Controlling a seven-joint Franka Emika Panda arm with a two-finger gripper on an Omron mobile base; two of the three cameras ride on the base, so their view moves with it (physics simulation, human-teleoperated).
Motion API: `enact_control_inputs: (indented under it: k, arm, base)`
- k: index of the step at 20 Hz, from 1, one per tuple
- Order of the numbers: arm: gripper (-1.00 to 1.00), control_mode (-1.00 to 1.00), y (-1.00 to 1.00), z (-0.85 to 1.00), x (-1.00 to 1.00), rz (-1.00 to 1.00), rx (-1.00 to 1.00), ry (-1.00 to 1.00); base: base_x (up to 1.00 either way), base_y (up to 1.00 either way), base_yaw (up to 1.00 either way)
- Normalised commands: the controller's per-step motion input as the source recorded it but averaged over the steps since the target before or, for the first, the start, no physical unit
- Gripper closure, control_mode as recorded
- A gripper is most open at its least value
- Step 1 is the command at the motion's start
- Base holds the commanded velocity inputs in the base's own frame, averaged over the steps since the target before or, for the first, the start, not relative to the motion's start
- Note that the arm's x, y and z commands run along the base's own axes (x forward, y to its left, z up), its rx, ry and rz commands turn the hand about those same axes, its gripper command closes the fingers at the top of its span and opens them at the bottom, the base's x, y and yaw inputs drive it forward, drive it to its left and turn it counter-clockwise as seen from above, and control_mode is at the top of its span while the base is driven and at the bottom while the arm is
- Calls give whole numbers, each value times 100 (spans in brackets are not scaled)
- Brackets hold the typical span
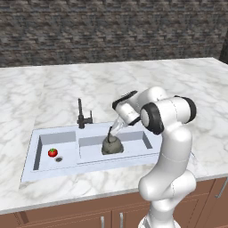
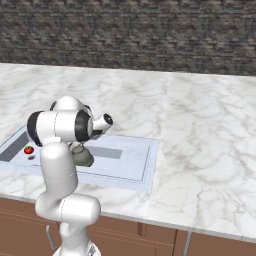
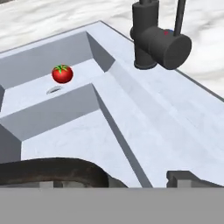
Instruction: Open the cabinet, pick the kettle from the cabinet, and place it in the sink.
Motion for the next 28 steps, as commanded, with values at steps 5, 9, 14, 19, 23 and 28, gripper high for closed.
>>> enact_control_inputs:
  k: [5,9,14,19,23,28]
  arm:
    - [-100,-100,-11,-1,-1,0,-22,8]
    - [-100,-100,-22,-2,-8,0,-19,11]
    - [-100,-100,-32,-11,-13,0,-17,12]
    - [-100,-100,-22,-23,-15,0,-10,10]
    - [-100,-100,-16,-18,-16,0,-7,6]
    - [-100,-100,-16,-2,-16,-1,-3,1]
  base:
    - [0,0,0]
    - [0,0,0]
    - [0,0,0]
    - [0,0,0]
    - [0,0,0]
    - [0,0,0]
